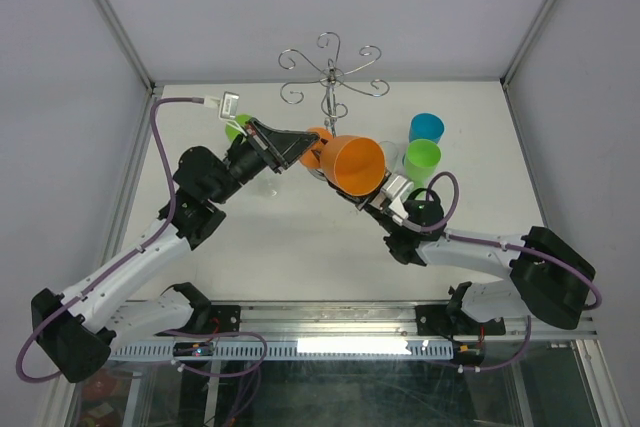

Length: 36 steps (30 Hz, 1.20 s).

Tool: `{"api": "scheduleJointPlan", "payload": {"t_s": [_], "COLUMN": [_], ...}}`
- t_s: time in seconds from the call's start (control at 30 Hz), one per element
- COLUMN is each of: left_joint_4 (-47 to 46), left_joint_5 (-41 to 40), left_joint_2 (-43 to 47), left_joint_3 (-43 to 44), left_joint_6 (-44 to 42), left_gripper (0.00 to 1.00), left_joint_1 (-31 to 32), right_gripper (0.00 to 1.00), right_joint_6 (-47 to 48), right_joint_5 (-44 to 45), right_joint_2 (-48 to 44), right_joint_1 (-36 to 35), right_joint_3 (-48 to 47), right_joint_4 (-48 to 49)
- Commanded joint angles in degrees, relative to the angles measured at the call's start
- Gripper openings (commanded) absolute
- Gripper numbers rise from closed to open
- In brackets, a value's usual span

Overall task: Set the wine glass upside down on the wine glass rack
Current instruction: Turn the wine glass upside down at the wine rack.

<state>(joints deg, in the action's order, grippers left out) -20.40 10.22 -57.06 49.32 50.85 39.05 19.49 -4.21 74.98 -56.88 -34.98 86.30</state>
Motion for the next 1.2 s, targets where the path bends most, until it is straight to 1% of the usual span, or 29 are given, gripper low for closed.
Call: {"api": "scheduleJointPlan", "payload": {"t_s": [0.0, 0.07, 0.13, 0.23, 0.4, 0.47, 0.57, 0.6, 0.67, 0.73, 0.8, 0.83, 0.9, 0.97, 1.07, 1.13, 1.17], "left_joint_4": [3.2, 4.6, 5.9, 8.1, 12.2, 14.6, 18.9, 20.4, 23.2, 26.4, 29.2, 30.2, 31.5, 32.6, 34.2, 34.8, 35.2], "left_joint_5": [-2.7, -3.8, -4.8, -6.4, -8.4, -10.2, -14.0, -15.7, -18.4, -20.8, -23.1, -23.9, -25.1, -25.7, -26.3, -26.6, -26.9], "left_joint_2": [2.4, 3.2, 3.9, 4.6, 4.7, 4.8, 5.0, 5.1, 5.2, 5.1, 4.9, 4.9, 4.9, 4.8, 4.2, 3.7, 3.4], "left_joint_3": [2.1, 2.7, 3.4, 4.8, 8.2, 9.9, 12.2, 12.9, 14.5, 16.3, 17.6, 18.0, 18.8, 19.3, 20.3, 20.7, 20.9], "left_joint_6": [-6.2, -7.7, -9.5, -12.0, -17.5, -20.3, -25.5, -28.3, -32.7, -37.2, -41.5, -43.3, -46.6, -49.6, -53.0, -54.8, -55.6], "left_gripper": [0.00, 0.00, 0.00, 0.00, 0.00, 0.00, 0.00, 0.00, 0.00, 0.00, 0.00, 0.00, 0.00, 0.00, 0.00, 0.00, 0.00], "left_joint_1": [0.4, 0.4, 0.3, 0.3, 0.3, 0.3, 0.3, 0.3, 0.3, 0.3, 0.3, 0.3, 0.3, 0.3, 0.3, 0.3, 0.3], "right_gripper": [0.37, 0.46, 0.51, 0.56, 0.59, 0.65, 0.73, 0.75, 0.75, 0.77, 0.77, 0.77, 0.77, 0.76, 0.77, 0.77, 0.77], "right_joint_6": [1.3, 1.3, 1.2, 0.8, -1.8, -3.4, -6.2, -7.3, -7.3, -12.9, -12.9, -18.0, -22.3, -26.1, -29.9, -30.4, -30.1], "right_joint_5": [1.3, 1.1, 0.5, 1.5, 5.2, 5.7, 6.0, 6.4, 6.4, 8.8, 8.8, 11.0, 13.0, 14.8, 16.7, 14.1, 11.4], "right_joint_2": [-2.8, -3.9, -5.3, -7.3, -10.3, -12.0, -16.6, -18.3, -21.6, -24.5, -26.8, -27.7, -28.8, -28.5, -25.1, -21.6, -19.9], "right_joint_1": [0.2, 0.2, 0.2, 0.2, 0.2, 0.2, 0.2, 0.2, 0.2, 0.2, 0.2, 0.2, 0.2, 0.2, 0.1, 0.2, 0.2], "right_joint_3": [1.2, 1.9, 2.9, 5.5, 11.1, 13.4, 15.6, 15.9, 15.9, 15.0, 13.6, 12.7, 10.9, 7.3, -0.2, -5.6, -7.6], "right_joint_4": [4.4, 0.6, -2.9, -6.5, -10.0, -13.1, -20.4, -24.7, -32.4, -40.8, -48.8, -52.9, -59.8, -68.5, -83.4, -91.4, -95.1]}}
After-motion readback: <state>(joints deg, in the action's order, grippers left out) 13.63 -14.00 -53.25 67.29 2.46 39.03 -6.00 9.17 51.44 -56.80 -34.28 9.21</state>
